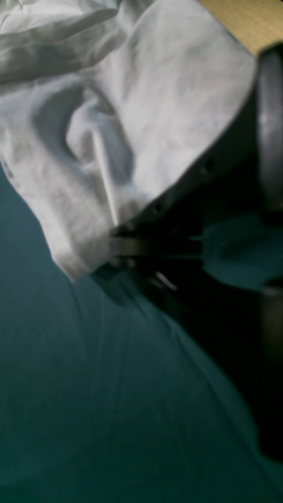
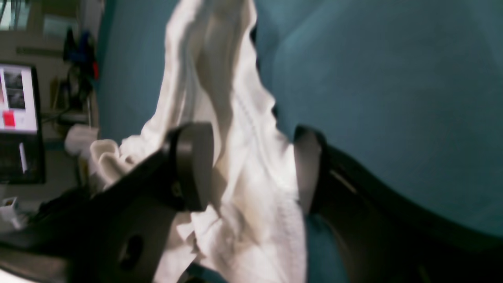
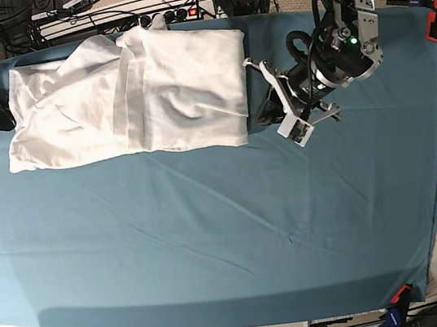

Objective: Fold the T-shirt properly
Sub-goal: 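Grasp the shirt's folded end with the right gripper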

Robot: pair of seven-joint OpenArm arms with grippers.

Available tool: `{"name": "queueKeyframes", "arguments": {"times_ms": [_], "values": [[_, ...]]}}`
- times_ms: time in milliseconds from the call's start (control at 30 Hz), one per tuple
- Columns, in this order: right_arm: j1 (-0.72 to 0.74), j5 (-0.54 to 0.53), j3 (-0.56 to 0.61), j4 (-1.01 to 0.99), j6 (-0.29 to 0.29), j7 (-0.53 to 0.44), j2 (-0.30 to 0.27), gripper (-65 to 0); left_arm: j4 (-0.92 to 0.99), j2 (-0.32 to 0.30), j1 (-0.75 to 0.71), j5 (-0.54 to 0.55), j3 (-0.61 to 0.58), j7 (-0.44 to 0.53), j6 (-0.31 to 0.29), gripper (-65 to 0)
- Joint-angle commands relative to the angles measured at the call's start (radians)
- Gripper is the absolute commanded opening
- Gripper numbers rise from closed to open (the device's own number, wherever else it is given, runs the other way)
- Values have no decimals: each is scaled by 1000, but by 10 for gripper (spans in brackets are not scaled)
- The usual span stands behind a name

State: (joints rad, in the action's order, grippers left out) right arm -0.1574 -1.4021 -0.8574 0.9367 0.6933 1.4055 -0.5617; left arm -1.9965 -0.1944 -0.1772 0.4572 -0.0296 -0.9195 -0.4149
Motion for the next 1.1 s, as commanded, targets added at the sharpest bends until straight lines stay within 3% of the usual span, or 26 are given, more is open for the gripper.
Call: {"name": "queueKeyframes", "arguments": {"times_ms": [0, 367, 533, 600, 767, 1067], "values": [[5, -31, -5, 13, 5, -9, -28, -317, -20, -2, 8, 16, 1, 22, -2, -643], [9, -56, 182, 13, 5, -9, -29, -317, -20, -2, 8, 16, 1, 22, -2, -643], [31, -57, 196, 13, 5, -9, -29, -322, -20, -2, 8, 16, 1, 22, -2, -643], [42, -56, 196, 13, 5, -9, -28, -382, -20, -2, 8, 16, 1, 22, -2, -643], [61, -56, 196, 13, 5, -9, -29, -646, -20, -2, 8, 14, 1, 22, -1, -643], [55, -81, 196, 59, 5, -9, -26, -650, -20, -3, 8, -65, 2, 21, 0, -643]]}}
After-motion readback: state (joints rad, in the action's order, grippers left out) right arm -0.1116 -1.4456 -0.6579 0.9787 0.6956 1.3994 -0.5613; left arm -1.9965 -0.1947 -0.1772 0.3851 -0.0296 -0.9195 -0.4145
